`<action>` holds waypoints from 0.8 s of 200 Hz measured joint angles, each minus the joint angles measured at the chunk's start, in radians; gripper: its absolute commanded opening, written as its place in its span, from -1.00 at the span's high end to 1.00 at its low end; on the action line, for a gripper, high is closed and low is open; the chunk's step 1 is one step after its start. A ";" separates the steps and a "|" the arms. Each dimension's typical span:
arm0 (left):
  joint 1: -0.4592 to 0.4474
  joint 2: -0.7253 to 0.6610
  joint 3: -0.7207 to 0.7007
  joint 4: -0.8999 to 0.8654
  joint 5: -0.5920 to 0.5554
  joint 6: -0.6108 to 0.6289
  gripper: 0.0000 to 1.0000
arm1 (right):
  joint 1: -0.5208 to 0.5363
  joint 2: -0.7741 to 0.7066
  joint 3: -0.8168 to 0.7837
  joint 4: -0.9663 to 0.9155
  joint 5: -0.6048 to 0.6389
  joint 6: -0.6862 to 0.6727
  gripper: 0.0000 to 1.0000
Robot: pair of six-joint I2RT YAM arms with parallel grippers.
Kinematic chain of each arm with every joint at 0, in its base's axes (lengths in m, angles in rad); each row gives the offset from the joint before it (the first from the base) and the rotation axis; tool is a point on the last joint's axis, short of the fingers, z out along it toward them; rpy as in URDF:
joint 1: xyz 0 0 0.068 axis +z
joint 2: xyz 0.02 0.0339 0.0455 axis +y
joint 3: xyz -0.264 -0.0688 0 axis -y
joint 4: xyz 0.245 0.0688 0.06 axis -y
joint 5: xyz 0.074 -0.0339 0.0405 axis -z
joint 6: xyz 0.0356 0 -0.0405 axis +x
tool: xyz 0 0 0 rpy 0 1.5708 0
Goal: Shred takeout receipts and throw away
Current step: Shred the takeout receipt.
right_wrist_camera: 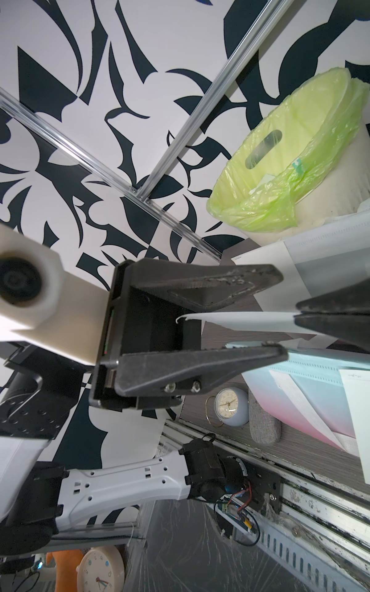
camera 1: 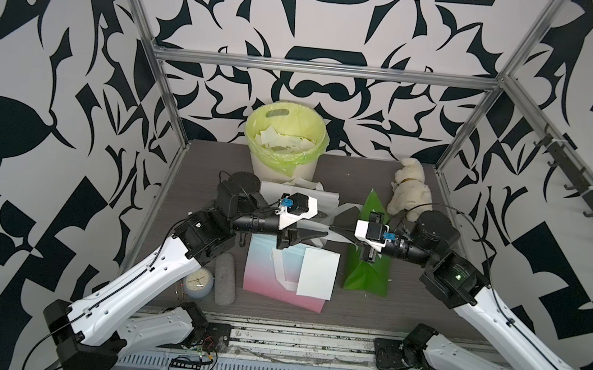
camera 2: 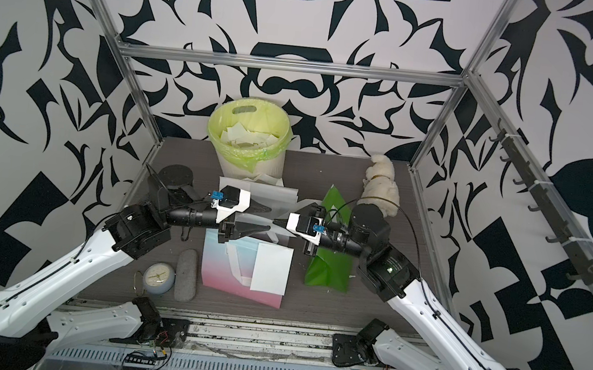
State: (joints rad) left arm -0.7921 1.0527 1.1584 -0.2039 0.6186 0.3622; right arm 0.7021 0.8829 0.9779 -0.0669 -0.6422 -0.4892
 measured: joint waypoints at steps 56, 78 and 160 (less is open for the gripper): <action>0.000 -0.023 -0.025 0.009 0.000 0.029 0.12 | 0.000 -0.027 -0.018 0.000 -0.008 -0.007 1.00; 0.000 -0.024 -0.027 0.020 0.002 0.031 0.12 | 0.002 -0.029 -0.018 0.000 -0.009 -0.008 1.00; 0.000 -0.057 -0.071 0.116 0.008 0.006 0.07 | 0.008 -0.029 -0.018 -0.001 -0.013 -0.011 1.00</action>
State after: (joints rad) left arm -0.7921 0.9958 1.0878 -0.0883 0.6262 0.3683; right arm 0.7097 0.8539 0.9596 -0.0677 -0.6548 -0.5007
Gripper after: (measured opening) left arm 0.467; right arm 0.053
